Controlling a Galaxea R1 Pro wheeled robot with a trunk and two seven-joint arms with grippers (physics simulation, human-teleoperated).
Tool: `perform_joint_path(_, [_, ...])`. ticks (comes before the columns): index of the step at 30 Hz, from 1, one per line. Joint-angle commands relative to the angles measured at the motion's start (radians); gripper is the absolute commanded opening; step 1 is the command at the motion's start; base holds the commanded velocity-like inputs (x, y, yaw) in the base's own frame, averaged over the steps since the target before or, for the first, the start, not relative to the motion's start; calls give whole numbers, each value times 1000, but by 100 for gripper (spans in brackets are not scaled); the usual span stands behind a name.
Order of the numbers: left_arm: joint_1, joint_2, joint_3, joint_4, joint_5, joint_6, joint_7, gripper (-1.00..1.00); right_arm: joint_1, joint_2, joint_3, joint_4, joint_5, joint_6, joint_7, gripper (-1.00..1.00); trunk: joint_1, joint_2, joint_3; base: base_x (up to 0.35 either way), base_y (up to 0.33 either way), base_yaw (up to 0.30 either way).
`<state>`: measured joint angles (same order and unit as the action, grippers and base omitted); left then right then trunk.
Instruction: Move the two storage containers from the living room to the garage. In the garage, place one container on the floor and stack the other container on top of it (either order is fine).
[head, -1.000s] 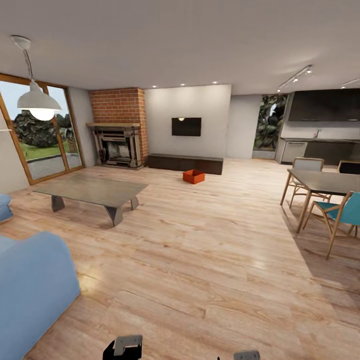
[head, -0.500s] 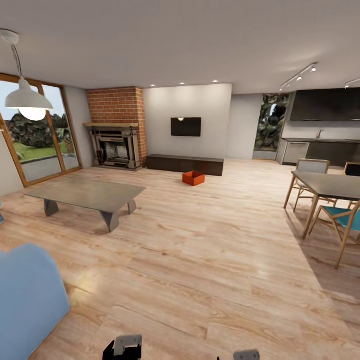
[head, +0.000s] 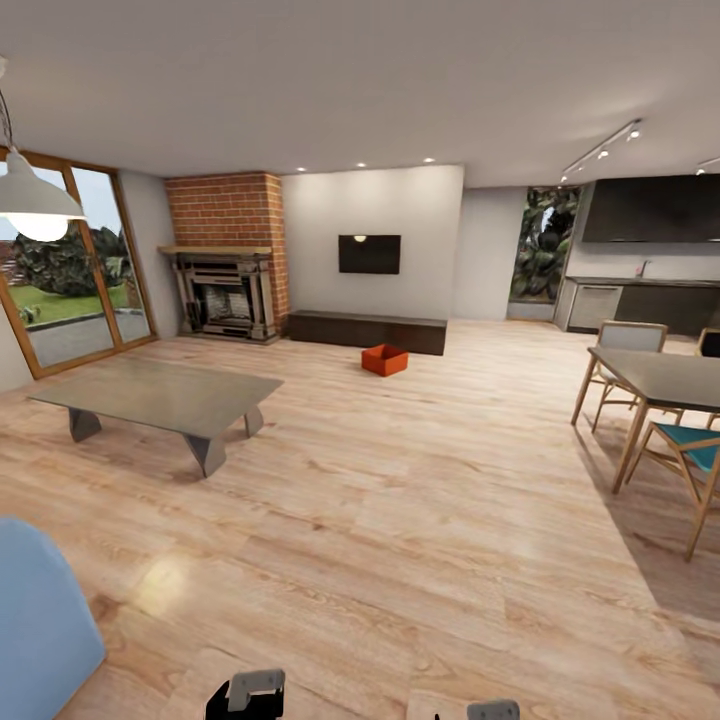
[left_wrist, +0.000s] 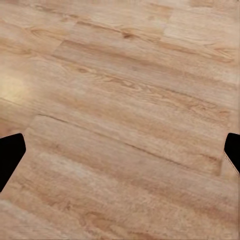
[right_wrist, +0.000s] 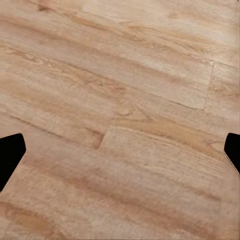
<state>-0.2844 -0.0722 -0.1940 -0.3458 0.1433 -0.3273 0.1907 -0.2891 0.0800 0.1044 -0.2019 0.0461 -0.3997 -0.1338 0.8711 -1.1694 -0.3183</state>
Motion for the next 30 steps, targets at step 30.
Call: perform_joint_path(30, [-1,1,-9,1,10,-4,6,100,-1,0,8,1,5,-1,-10,100,1,-1,-1,337,-134,0])
